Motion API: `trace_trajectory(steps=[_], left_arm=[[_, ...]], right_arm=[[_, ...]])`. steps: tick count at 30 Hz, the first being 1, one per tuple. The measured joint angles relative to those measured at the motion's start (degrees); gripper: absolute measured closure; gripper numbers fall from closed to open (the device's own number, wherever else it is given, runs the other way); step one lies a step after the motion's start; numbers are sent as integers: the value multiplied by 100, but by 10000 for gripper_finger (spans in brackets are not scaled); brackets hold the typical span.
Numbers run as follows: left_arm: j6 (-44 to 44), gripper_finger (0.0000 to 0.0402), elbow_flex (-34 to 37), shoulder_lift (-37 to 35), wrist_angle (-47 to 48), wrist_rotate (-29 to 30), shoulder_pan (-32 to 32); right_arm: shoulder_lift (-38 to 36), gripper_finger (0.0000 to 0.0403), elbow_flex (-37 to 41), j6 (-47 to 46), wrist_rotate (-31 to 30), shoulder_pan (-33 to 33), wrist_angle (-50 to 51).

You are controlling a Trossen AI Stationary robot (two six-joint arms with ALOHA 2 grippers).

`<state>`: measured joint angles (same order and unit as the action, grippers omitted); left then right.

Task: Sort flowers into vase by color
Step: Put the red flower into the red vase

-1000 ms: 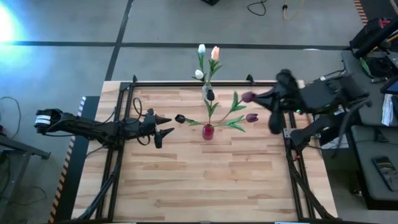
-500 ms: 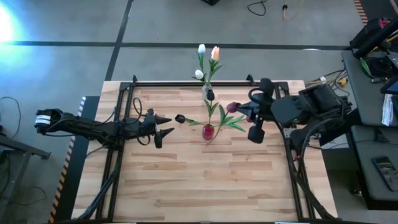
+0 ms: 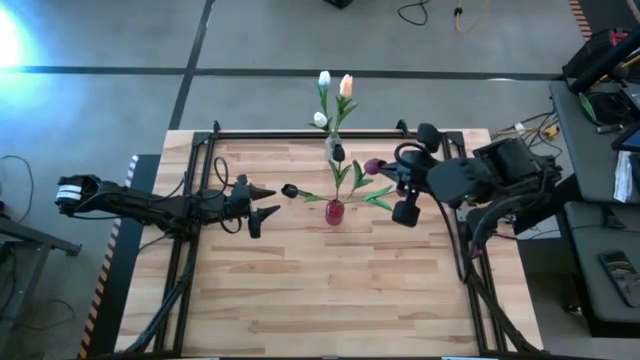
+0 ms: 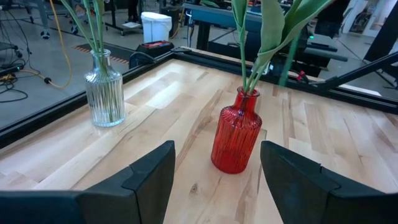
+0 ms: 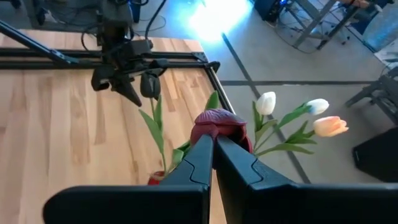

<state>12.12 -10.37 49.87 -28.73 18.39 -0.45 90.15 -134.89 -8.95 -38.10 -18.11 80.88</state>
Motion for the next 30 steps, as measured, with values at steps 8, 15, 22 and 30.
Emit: trace_trajectory(steps=[8, 15, 22, 30], left_arm=[[0, 180, 0, 0, 2, 0, 0], [0, 180, 0, 0, 2, 0, 0], [0, 180, 0, 0, 2, -2, -2], [0, 180, 0, 0, 3, 0, 0]], right_arm=[[126, 394, 4, -48, -101, 190, 247], [234, 394, 7, -18, -103, 317, 282], [223, 394, 7, -14, -245, 328, 279], [164, 394, 9, -39, -333, 354, 284]])
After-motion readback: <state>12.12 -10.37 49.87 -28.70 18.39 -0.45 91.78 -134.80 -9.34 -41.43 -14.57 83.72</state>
